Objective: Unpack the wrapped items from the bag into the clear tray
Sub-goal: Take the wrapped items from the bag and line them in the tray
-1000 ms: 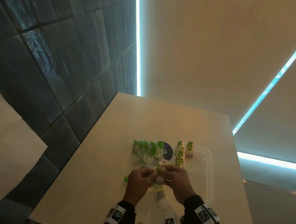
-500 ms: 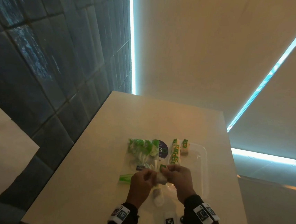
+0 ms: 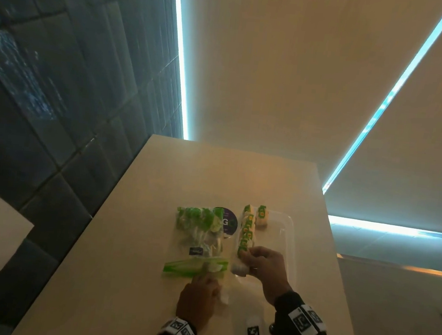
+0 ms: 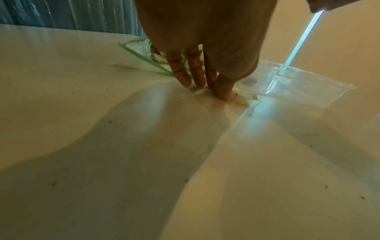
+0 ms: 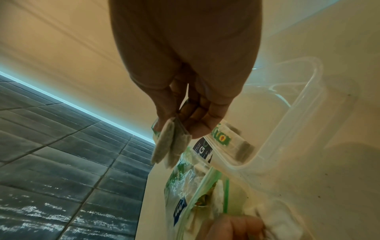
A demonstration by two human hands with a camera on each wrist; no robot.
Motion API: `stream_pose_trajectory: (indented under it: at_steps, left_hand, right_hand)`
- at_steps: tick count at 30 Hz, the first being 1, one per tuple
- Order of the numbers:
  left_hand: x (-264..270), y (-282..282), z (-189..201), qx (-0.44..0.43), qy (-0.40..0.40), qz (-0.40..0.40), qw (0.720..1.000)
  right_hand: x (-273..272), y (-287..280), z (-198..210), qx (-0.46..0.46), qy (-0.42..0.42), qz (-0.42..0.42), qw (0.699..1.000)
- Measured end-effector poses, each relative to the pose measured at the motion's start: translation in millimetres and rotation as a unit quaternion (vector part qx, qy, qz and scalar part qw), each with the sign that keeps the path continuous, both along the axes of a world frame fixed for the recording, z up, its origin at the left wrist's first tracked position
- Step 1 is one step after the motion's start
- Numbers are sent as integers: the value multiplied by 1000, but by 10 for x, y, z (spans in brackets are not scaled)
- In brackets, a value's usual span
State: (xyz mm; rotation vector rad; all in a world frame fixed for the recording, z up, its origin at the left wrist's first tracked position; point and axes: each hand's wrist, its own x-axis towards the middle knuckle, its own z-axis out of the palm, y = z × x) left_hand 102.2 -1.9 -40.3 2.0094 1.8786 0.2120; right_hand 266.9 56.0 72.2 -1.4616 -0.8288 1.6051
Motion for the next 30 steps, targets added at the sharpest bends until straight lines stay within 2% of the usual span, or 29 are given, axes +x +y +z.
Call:
stream_pose_trajectory:
  at_steps: [4, 8, 11, 14, 16, 19, 22, 30]
  left_hand:
    - [-39, -39, -57, -6, -43, 61, 997]
    - [-66, 6, -89, 25, -183, 158, 970]
    - [-73, 79, 78, 19, -346, 244, 906]
    - [-114, 173, 336, 5, -477, 276, 835]
    - [-149, 230, 502, 6, -529, 272, 804]
    - [-190, 288, 670, 0, -575, 267, 773]
    - [-222, 316, 760, -9, -593, 253, 764]
    - [-232, 304, 846, -31, -568, 187, 801]
  right_hand:
    - [37, 16, -26, -1, -5, 8, 1000]
    - [54, 46, -41, -9, 0, 30, 999]
    - [60, 69, -44, -29, 24, 61, 997]
    - [22, 87, -35, -51, 50, 104, 992]
    - [-38, 93, -24, -64, 60, 132, 987]
    - [-142, 99, 11, -70, 72, 167, 981]
    - [-216, 122, 49, -64, 85, 160, 981]
    - [-335, 129, 70, -34, 80, 101, 991]
